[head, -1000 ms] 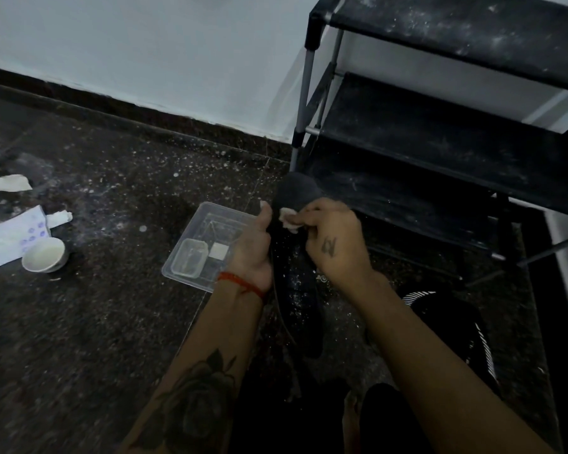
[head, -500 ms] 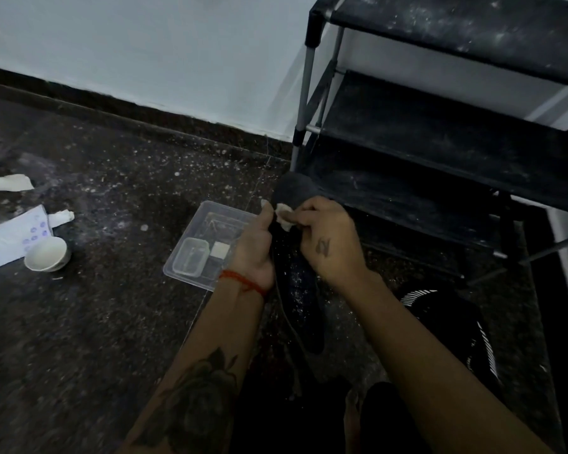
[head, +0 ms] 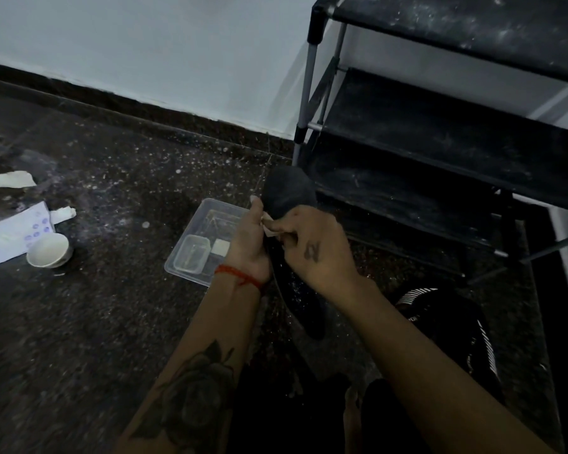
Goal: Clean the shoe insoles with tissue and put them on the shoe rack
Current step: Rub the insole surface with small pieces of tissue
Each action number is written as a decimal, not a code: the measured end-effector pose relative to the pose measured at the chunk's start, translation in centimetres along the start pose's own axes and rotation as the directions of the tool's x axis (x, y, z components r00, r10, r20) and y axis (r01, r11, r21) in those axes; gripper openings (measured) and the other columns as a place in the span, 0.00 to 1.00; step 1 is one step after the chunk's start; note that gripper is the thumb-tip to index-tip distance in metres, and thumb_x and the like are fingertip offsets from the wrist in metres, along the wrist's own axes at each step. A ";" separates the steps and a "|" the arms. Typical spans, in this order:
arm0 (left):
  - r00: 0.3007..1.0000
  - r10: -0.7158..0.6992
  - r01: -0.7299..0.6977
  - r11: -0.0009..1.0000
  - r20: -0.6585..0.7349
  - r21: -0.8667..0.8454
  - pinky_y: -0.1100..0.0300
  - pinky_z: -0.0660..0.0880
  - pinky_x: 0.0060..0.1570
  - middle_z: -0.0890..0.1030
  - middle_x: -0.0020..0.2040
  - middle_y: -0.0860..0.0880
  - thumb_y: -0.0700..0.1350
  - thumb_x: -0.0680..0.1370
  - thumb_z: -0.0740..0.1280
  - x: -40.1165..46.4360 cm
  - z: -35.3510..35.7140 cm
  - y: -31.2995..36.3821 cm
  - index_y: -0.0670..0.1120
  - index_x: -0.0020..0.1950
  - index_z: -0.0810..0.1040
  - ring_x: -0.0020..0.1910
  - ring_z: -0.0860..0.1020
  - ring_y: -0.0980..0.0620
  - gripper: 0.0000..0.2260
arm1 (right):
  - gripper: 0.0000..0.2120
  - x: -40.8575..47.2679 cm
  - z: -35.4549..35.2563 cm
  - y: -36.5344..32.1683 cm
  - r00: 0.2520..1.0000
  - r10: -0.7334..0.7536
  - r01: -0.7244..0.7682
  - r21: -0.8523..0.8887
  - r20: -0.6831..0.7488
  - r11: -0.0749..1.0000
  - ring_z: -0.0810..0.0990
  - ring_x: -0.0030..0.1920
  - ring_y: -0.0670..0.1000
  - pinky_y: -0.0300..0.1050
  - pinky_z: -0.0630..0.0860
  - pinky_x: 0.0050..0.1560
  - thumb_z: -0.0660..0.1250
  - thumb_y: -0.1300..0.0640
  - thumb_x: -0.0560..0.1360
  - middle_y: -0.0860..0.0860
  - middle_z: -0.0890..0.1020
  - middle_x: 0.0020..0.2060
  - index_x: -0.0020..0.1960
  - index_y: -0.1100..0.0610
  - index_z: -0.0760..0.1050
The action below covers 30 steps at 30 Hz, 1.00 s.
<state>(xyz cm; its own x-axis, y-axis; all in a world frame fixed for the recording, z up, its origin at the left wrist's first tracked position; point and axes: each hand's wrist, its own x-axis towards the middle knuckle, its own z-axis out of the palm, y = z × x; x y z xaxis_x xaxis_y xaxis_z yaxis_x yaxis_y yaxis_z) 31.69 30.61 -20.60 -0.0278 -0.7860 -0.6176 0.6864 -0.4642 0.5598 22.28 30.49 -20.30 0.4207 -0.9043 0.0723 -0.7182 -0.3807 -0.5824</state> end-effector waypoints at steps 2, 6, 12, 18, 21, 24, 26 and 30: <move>0.999 0.007 -0.007 1.000 0.032 0.010 0.54 0.76 0.52 0.83 0.40 0.35 0.55 0.83 0.49 -0.4 0.2 0.0 0.38 0.71 0.66 0.33 0.81 0.50 0.26 | 0.14 0.1 0.2 1.1 0.999 0.024 -0.026 -0.085 -0.025 0.996 0.77 0.49 0.52 0.39 0.69 0.44 0.58 0.55 0.78 0.50 0.79 0.50 0.57 0.46 0.78; 0.999 -0.030 0.031 0.999 0.043 -0.011 0.53 0.76 0.48 0.82 0.46 0.40 0.53 0.83 0.50 0.2 0.2 -0.4 0.37 0.70 0.68 0.43 0.80 0.47 0.24 | 0.16 0.3 0.2 3.8 0.994 0.074 -0.088 -0.167 -0.084 0.982 0.74 0.52 0.54 0.43 0.71 0.48 0.61 0.62 0.75 0.52 0.77 0.50 0.59 0.48 0.77; 0.997 -0.058 0.058 0.998 0.045 -0.009 0.54 0.81 0.31 0.85 0.38 0.41 0.55 0.82 0.51 0.7 0.2 -0.4 0.40 0.54 0.76 0.34 0.83 0.45 0.22 | 0.15 0.4 -2.2 4.4 0.926 0.205 -0.205 0.033 -0.318 0.978 0.78 0.49 0.52 0.34 0.69 0.50 0.64 0.66 0.73 0.55 0.80 0.49 0.56 0.54 0.80; 0.998 -0.050 0.050 0.998 0.023 -0.023 0.57 0.77 0.41 0.84 0.35 0.43 0.56 0.82 0.50 1.4 -0.2 -0.6 0.40 0.54 0.76 0.39 0.82 0.48 0.23 | 0.11 -1.4 0.8 0.9 0.989 -0.034 0.047 0.094 -0.144 0.994 0.78 0.44 0.50 0.38 0.73 0.46 0.63 0.63 0.75 0.53 0.80 0.46 0.53 0.54 0.81; 0.998 -0.054 0.054 0.998 0.018 -0.029 0.57 0.77 0.42 0.84 0.36 0.43 0.56 0.82 0.49 1.8 -0.3 -0.8 0.39 0.56 0.75 0.40 0.81 0.48 0.24 | 0.11 -0.9 1.2 2.6 0.990 -0.028 0.030 0.009 -0.139 1.000 0.76 0.45 0.53 0.46 0.76 0.43 0.62 0.58 0.76 0.53 0.79 0.44 0.54 0.52 0.81; 0.995 -0.087 0.090 0.995 0.046 -0.049 0.53 0.74 0.50 0.80 0.46 0.43 0.56 0.83 0.49 1.7 0.3 -1.1 0.38 0.54 0.76 0.44 0.79 0.48 0.24 | 0.13 -0.4 0.6 4.6 0.988 0.017 -0.032 -0.093 -0.156 0.995 0.74 0.48 0.55 0.47 0.75 0.44 0.63 0.61 0.75 0.54 0.78 0.45 0.56 0.51 0.80; 0.992 -0.107 0.109 0.994 0.067 -0.028 0.51 0.75 0.50 0.79 0.52 0.41 0.54 0.83 0.51 1.6 0.6 -1.3 0.38 0.61 0.74 0.50 0.77 0.45 0.22 | 0.14 -0.3 0.1 5.8 0.986 0.074 -0.097 -0.150 -0.152 0.984 0.73 0.50 0.56 0.46 0.74 0.45 0.62 0.62 0.75 0.54 0.77 0.46 0.58 0.51 0.78; 0.991 -0.102 0.103 0.995 0.082 -0.008 0.50 0.82 0.40 0.80 0.54 0.40 0.55 0.82 0.52 1.6 0.9 -1.3 0.41 0.65 0.73 0.48 0.80 0.42 0.23 | 0.17 0.0 -1.9 6.5 0.945 0.220 -0.228 -0.006 -0.243 0.974 0.75 0.48 0.51 0.38 0.70 0.46 0.65 0.65 0.72 0.52 0.76 0.47 0.59 0.53 0.78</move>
<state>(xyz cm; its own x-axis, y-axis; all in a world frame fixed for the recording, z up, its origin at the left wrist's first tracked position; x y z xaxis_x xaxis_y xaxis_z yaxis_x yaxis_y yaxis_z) 30.15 29.55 -21.81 -0.1572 -0.7653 -0.6241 0.6856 -0.5394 0.4888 16.60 27.64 -22.57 0.1049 -0.9850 0.1370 -0.7986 -0.1655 -0.5787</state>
